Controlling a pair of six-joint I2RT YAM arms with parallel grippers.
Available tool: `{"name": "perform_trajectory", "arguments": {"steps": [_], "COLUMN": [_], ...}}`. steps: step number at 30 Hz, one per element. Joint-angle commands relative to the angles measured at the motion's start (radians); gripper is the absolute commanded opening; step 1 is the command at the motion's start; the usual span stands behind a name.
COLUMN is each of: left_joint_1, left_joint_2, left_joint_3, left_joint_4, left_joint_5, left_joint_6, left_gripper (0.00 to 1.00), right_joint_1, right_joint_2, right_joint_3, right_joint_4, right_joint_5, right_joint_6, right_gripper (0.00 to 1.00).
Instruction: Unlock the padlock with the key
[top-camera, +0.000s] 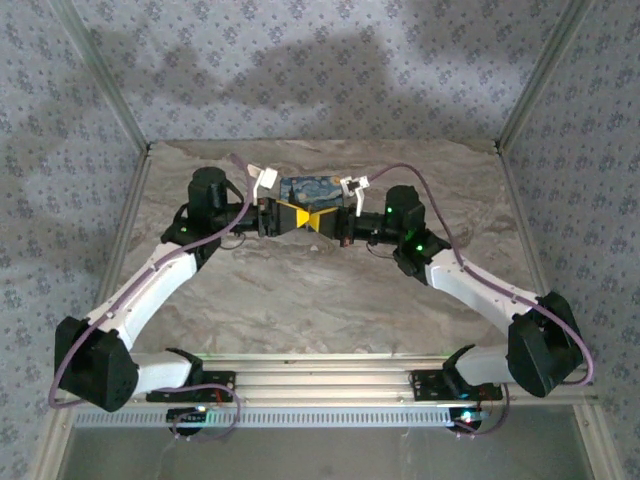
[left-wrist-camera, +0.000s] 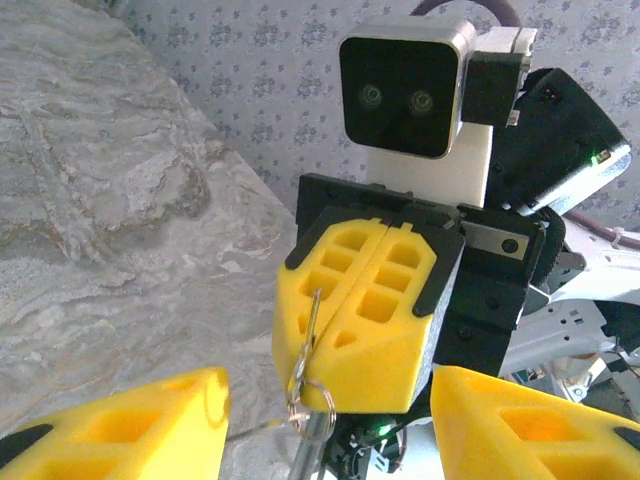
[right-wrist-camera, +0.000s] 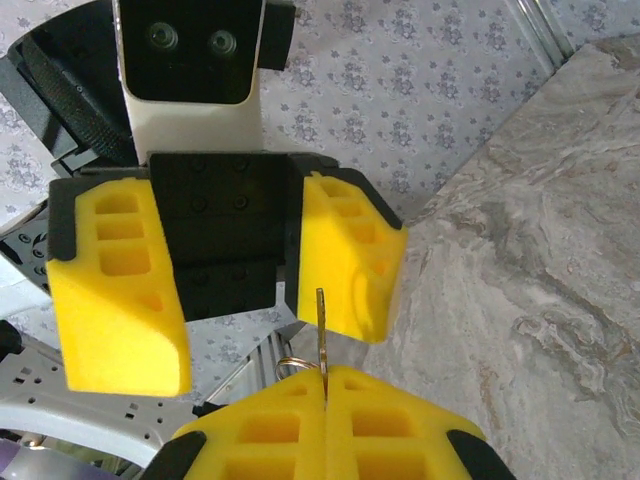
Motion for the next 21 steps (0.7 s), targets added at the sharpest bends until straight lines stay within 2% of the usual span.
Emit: {"name": "perform_trajectory", "arguments": {"steps": [1, 7, 21], "left_joint_1": [-0.001, -0.001, -0.001], "left_joint_2": [0.011, 0.019, 0.033], "left_joint_3": [0.013, 0.012, 0.009], "left_joint_4": [0.021, 0.000, 0.006], "left_joint_5": [-0.004, -0.001, 0.026], "left_joint_6": [0.018, 0.039, 0.050], "left_gripper": [0.53, 0.47, 0.22], "right_joint_1": [0.006, 0.006, 0.003], "right_joint_2": [0.003, 0.006, 0.018], "right_joint_3": [0.008, 0.010, -0.004], "right_joint_4": [0.029, 0.038, 0.079], "right_joint_5": [0.002, 0.008, 0.006], "right_joint_6": [0.003, 0.010, 0.039], "right_gripper": [0.00, 0.00, 0.00]}}
